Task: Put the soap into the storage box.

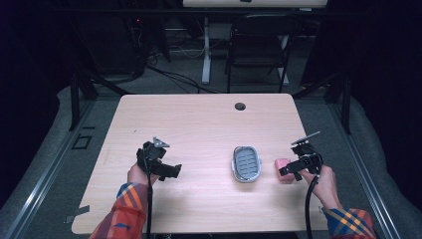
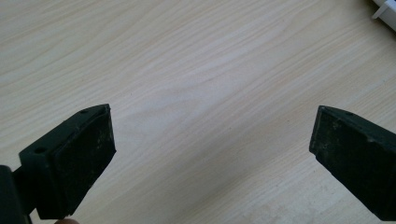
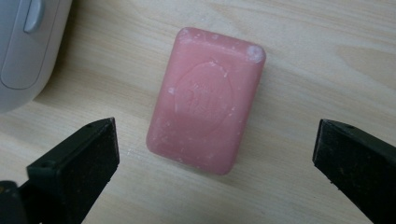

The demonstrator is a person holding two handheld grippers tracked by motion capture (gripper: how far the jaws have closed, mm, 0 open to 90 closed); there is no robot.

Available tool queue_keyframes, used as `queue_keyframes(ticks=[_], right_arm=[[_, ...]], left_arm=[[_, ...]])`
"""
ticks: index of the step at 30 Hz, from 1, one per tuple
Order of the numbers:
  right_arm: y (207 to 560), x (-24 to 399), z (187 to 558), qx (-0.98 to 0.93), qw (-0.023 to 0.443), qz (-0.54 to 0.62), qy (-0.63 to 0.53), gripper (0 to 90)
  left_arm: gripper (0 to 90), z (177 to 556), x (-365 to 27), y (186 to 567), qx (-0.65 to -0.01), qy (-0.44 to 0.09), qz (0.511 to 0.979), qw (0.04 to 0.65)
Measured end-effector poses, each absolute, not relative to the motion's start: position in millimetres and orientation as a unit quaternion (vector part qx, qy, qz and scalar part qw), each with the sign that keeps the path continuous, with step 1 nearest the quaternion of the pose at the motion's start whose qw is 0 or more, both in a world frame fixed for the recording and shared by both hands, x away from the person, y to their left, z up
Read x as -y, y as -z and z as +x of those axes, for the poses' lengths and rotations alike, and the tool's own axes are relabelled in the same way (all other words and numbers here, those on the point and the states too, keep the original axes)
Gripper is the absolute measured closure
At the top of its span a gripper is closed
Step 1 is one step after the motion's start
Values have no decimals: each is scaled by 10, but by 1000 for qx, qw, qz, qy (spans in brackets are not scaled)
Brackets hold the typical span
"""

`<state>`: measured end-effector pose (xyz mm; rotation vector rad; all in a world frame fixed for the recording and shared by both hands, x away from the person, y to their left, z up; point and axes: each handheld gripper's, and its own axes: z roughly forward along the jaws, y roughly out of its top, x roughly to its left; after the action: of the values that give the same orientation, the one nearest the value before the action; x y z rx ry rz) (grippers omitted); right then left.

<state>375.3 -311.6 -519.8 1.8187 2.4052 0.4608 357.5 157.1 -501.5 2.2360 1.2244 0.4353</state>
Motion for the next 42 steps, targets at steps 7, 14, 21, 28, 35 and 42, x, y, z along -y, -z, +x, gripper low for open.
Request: queue_keyframes(ticks=[7, 14, 21, 28, 35, 42], right_arm=[[5203, 3073, 3781, -784, 54, 602, -141, 80], [5229, 3000, 3824, -785, 63, 603, -131, 137], [5277, 2960, 3875, -785, 60, 605, -118, 153], [5311, 2911, 3914, -782, 63, 610, -109, 201], [5345, 2885, 3938, -776, 63, 617, -111, 242], [5360, 2904, 3953, -779, 53, 617, -100, 322]], left_arm=[[1, 3572, -1569, 5013, -454, -162, 832, 274], [1, 3570, -1560, 5014, -453, -162, 833, 273], [1, 3569, -1559, 5016, -452, -162, 834, 272], [1, 3570, -1555, 5014, -449, -160, 836, 270], [1, 3569, -1555, 5016, -450, -160, 837, 268], [2, 3568, -1551, 5016, -448, -159, 838, 266]])
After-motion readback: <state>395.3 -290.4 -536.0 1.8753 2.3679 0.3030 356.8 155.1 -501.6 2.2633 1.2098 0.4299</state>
